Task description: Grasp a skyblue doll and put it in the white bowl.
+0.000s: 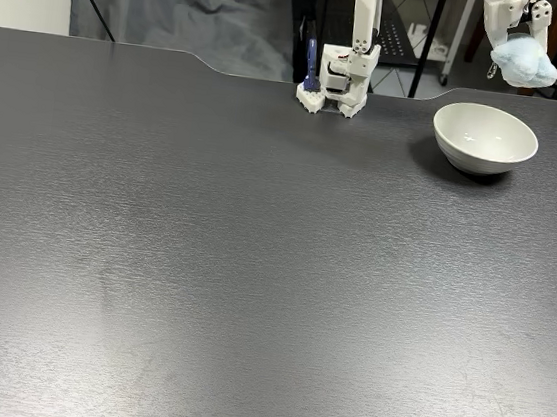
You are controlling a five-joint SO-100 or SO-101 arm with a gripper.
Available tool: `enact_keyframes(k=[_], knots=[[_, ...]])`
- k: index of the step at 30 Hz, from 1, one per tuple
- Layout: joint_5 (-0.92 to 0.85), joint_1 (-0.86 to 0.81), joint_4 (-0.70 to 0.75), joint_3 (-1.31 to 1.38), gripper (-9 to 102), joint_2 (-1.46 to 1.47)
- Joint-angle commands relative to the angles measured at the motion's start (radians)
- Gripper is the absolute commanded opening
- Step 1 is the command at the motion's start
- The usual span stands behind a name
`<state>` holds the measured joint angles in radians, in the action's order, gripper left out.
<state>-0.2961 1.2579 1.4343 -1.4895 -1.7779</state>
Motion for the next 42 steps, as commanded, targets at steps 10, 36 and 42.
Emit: enact_keyframes(k=[10,36,42], knots=[[0.011,-0.124,-0.046,0.021,-1,-0.017],[0.009,-0.143,-0.031,0.021,29,-0.028],[-0.006,-0.143,-0.028,0.021,29,-0.028]])
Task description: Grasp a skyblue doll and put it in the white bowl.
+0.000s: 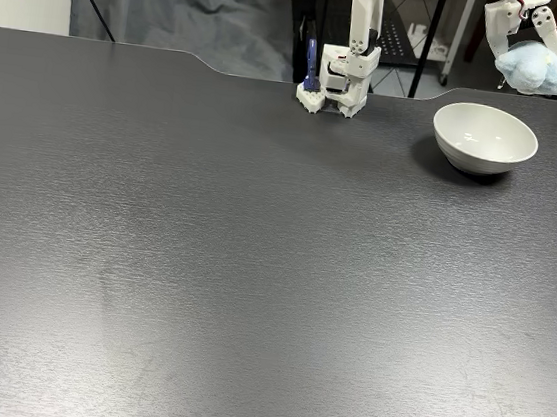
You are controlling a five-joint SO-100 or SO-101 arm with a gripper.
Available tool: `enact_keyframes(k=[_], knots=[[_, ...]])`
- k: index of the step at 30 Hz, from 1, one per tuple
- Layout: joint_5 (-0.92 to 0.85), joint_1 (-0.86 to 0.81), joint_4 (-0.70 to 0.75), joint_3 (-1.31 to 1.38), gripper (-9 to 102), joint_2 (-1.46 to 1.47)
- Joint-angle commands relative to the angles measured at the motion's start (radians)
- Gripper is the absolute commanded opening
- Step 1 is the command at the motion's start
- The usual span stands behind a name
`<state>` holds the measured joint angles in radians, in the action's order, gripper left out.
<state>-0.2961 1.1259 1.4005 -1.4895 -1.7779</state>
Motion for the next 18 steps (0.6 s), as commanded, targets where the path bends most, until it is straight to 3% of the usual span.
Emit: enact_keyframes(k=[1,9,18], knots=[[-0.008,-0.011,0.006,0.021,30,-0.026],[-0.011,-0.006,0.080,0.018,31,-0.011],[-0.009,-0.011,0.087,-0.144,48,-0.014]])
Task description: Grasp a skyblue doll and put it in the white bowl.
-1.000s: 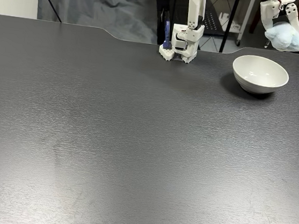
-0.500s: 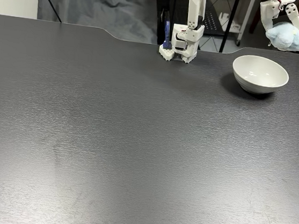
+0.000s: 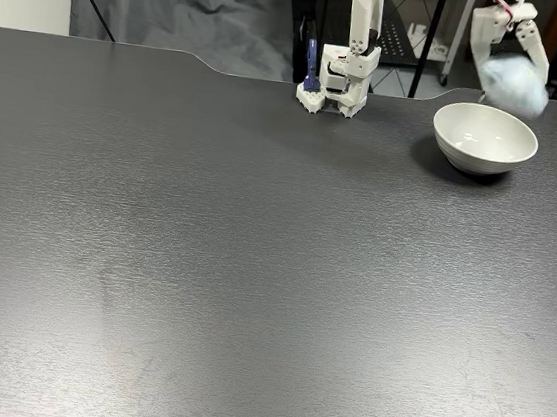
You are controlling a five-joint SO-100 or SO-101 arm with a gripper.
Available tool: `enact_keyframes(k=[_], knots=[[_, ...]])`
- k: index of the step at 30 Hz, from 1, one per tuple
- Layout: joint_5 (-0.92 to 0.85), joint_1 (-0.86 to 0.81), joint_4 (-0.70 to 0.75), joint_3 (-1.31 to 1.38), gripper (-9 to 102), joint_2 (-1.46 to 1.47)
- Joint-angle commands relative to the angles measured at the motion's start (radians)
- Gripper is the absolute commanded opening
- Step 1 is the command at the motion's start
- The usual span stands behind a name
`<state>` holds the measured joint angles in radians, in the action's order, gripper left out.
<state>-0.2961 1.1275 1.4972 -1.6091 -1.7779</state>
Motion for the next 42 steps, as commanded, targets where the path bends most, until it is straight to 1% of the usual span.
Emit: enact_keyframes(k=[1,9,11,14,18,20,23,27,29,31,33,37,38,39,42], knots=[[-0.009,-0.012,-0.011,-0.035,48,-0.015],[0.002,-0.015,-0.012,-0.029,48,-0.028],[0.006,-0.044,-0.014,-0.028,48,-0.032],[0.008,-0.190,-0.048,-0.026,48,-0.083],[0.009,-0.477,-0.207,-0.040,48,-0.189],[0.009,-0.606,-0.253,-0.044,48,-0.212],[0.009,-0.776,-0.261,-0.044,48,-0.215],[0.040,-0.957,-0.261,-0.044,47,-0.238],[0.077,-1.032,-0.259,-0.044,44,-0.276],[0.106,-1.091,-0.258,-0.044,37,-0.328],[0.121,-1.132,-0.258,-0.044,25,-0.376],[0.126,-1.164,-0.259,-0.044,-3,-0.433],[0.123,-1.164,-0.259,-0.046,-3,-0.442],[0.115,-1.164,-0.258,-0.052,-2,-0.448],[0.114,-1.164,-0.258,-0.112,6,-0.479]])
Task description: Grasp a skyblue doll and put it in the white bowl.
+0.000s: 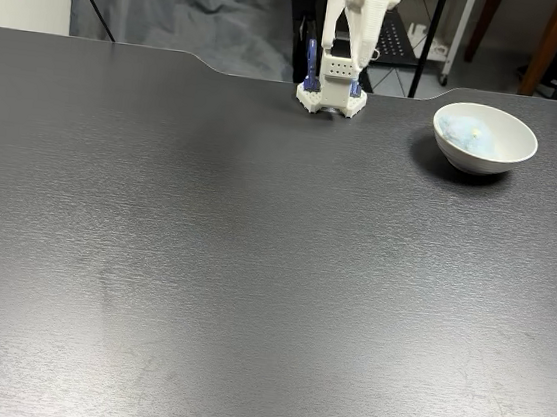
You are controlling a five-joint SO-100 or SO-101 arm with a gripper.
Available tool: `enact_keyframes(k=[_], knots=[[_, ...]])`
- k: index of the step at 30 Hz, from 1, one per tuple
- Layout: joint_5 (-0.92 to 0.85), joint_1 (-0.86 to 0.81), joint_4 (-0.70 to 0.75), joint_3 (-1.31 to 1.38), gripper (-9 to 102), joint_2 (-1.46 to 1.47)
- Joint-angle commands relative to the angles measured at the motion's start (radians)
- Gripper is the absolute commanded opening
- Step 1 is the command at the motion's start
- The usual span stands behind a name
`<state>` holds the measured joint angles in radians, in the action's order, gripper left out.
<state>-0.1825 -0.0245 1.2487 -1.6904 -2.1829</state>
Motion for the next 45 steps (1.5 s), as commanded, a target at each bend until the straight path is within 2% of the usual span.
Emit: enact_keyframes(k=[1,4,11,13,17,21,39,45], knots=[[0.000,-0.012,-0.009,-0.071,7,-0.091],[0.000,-0.012,-0.009,-0.233,8,-0.181],[0.028,-0.003,-0.025,-0.563,3,-0.675],[0.069,-0.012,-0.025,-0.669,-1,-0.792],[0.212,-0.012,-0.025,-0.827,-1,-0.965],[0.310,-0.012,-0.025,-0.925,-1,-1.019],[0.311,-0.012,-0.008,-1.215,-1,-1.149],[0.308,-0.012,-0.008,-1.235,-1,-1.150]])
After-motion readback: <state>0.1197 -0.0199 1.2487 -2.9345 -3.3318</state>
